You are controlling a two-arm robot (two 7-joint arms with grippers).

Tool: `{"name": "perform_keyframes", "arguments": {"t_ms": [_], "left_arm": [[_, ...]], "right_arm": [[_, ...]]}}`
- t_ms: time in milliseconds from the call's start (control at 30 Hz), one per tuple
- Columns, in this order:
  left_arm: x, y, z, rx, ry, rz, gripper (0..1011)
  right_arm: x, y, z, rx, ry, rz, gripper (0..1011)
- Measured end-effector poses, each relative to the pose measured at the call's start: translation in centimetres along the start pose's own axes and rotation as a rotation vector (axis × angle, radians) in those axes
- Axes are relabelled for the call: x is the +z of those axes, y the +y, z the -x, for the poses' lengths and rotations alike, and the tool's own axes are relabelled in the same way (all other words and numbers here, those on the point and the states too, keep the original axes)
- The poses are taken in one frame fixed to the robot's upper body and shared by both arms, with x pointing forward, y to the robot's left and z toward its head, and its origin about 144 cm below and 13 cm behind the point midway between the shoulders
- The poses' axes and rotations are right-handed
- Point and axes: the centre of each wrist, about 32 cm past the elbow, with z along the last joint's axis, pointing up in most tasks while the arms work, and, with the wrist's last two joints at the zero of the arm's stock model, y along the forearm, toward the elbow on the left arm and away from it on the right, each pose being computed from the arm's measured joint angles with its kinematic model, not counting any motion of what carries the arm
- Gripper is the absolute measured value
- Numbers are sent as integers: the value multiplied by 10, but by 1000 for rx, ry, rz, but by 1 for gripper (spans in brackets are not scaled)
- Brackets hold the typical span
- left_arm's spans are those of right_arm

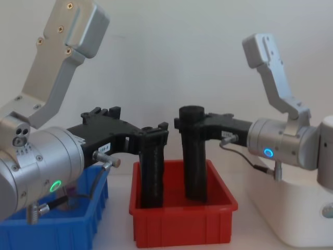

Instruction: Pick the cotton swabs from the blue box and place them into the white box.

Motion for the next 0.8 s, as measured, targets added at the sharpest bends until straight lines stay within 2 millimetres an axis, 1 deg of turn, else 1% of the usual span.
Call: {"name": "perform_keyframes", "arguments": {"t_ms": [300,433,800], "left_arm": [[0,0,0,0,0,0,1003],[0,0,0,0,0,0,1003],[0,0,0,0,0,0,1003]], "right_arm": [[29,-12,3,-27,-23,-77,527],[38,-19,3,-52,-33,-93,527],[54,-43,0,-163,-52,-88,527]]}}
